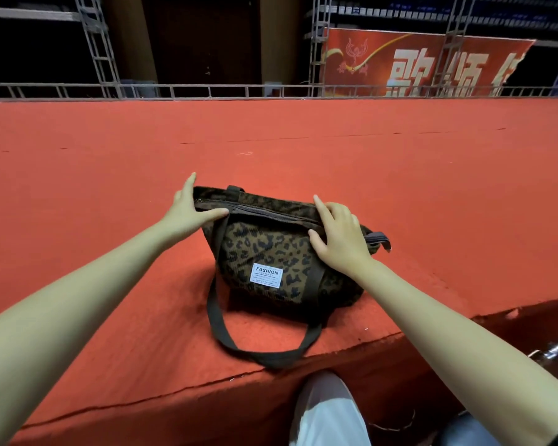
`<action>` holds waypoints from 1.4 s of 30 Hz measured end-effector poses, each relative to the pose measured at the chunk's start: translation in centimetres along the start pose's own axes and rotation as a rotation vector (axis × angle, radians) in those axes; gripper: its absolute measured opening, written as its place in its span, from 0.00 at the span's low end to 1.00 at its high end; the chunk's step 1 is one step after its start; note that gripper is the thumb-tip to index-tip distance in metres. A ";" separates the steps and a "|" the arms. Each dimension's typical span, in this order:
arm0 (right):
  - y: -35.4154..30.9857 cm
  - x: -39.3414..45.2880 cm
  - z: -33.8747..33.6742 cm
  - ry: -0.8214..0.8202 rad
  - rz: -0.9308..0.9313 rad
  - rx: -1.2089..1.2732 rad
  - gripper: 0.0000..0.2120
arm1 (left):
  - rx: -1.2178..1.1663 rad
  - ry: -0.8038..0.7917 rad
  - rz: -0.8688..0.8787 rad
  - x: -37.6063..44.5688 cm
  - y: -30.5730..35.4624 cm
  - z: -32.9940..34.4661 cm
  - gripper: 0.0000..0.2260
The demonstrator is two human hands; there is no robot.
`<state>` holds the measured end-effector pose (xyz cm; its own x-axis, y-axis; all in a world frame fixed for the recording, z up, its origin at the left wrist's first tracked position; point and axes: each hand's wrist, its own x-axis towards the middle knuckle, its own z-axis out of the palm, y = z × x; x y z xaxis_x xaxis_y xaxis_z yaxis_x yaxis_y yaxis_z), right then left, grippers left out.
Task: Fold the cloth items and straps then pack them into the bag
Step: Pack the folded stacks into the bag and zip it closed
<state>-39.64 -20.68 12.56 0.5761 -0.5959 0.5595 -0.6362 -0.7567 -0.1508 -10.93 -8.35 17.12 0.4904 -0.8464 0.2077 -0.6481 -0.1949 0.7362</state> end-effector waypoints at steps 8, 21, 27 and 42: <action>-0.2 0.7 1.1 -0.003 0.144 0.180 0.13 | -0.068 -0.009 0.133 -1.5 -1.5 4.1 0.33; 0.0 1.2 -3.2 0.258 0.015 0.395 0.10 | -0.462 0.353 0.103 -0.9 3.3 7.2 0.28; 1.9 -0.1 -7.0 0.385 0.065 0.400 0.09 | -0.503 0.376 0.223 -1.2 7.7 8.6 0.19; 10.4 -17.3 -20.7 0.510 0.462 0.117 0.08 | -0.697 -0.106 0.404 -8.6 22.5 23.0 0.08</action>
<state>-66.84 -12.65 18.14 -0.0713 -0.6843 0.7257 -0.6820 -0.4975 -0.5361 -43.10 -16.88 17.07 0.2156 -0.8344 0.5072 -0.2346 0.4600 0.8564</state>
